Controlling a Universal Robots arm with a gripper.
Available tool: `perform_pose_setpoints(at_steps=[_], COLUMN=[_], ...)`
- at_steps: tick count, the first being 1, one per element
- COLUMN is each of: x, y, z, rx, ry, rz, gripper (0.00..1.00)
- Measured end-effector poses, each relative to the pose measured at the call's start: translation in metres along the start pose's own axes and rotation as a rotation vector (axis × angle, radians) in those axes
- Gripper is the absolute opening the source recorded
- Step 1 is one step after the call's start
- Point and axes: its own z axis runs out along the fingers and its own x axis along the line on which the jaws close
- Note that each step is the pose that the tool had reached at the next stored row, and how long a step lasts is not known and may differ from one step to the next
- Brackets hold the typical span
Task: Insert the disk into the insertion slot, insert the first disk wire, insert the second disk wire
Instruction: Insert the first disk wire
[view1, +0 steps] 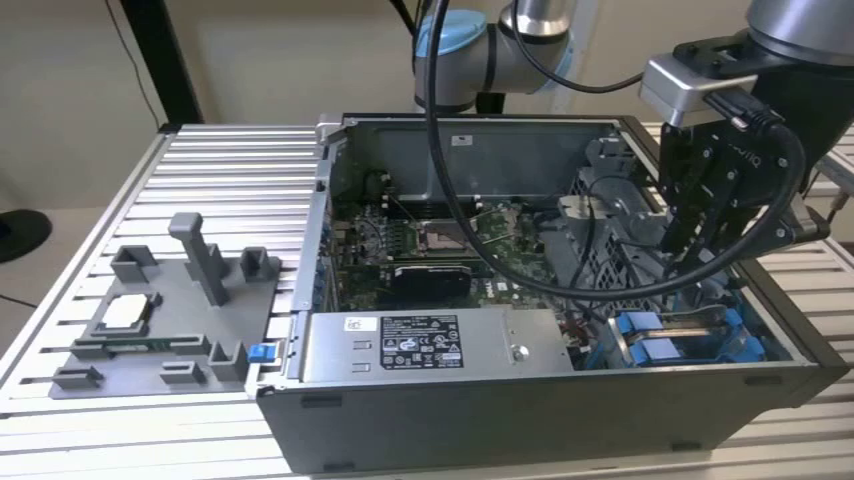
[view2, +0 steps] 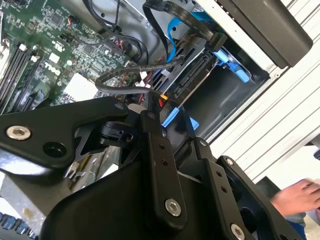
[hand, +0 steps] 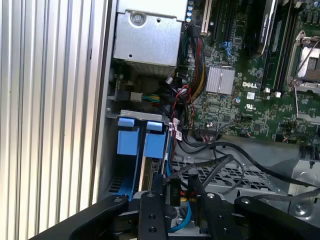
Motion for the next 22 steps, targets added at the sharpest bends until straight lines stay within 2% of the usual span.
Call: perform_pose_setpoints(at_steps=[8,9,22], x=[0.0,0.0,0.0], y=[0.0,0.0,0.0], z=[0.0003,0.0003,0.0003], rx=[0.0004,0.0004,0.0008], ry=[-0.0033,-0.0038,-0.0074], rz=[0.002,0.002,0.003], gripper=[1.0,0.0,0.0])
